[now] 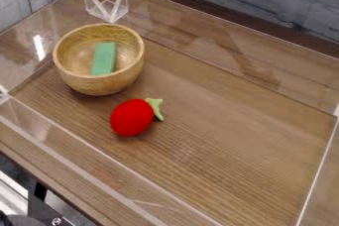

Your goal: Remove the green object from the brown bowl and put it on the table

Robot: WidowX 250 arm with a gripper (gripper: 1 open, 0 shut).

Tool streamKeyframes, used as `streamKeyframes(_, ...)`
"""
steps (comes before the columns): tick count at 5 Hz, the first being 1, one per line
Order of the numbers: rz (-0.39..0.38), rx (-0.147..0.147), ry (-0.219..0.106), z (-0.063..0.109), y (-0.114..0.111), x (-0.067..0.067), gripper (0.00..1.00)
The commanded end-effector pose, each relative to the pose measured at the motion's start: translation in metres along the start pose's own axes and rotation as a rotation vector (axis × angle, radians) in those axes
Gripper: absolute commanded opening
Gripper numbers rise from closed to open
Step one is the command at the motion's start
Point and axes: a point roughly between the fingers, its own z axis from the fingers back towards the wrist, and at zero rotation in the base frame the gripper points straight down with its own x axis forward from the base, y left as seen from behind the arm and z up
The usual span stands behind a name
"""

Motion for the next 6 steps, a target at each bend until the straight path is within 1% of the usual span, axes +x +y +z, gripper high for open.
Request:
streamKeyframes(1, -0.078, 0.015, -0.038, 0.018, -0.016, -0.007, 0.00)
streamKeyframes(3, -0.118, 0.012, -0.020, 0.021, -0.032, -0.005, 0.00)
streamKeyframes(5, -0.083, 0.013, -0.022, 0.012, -0.036, -0.018, 0.00)
streamKeyframes(6, -0.069, 0.011, -0.029, 0.015, -0.037, -0.021, 0.00)
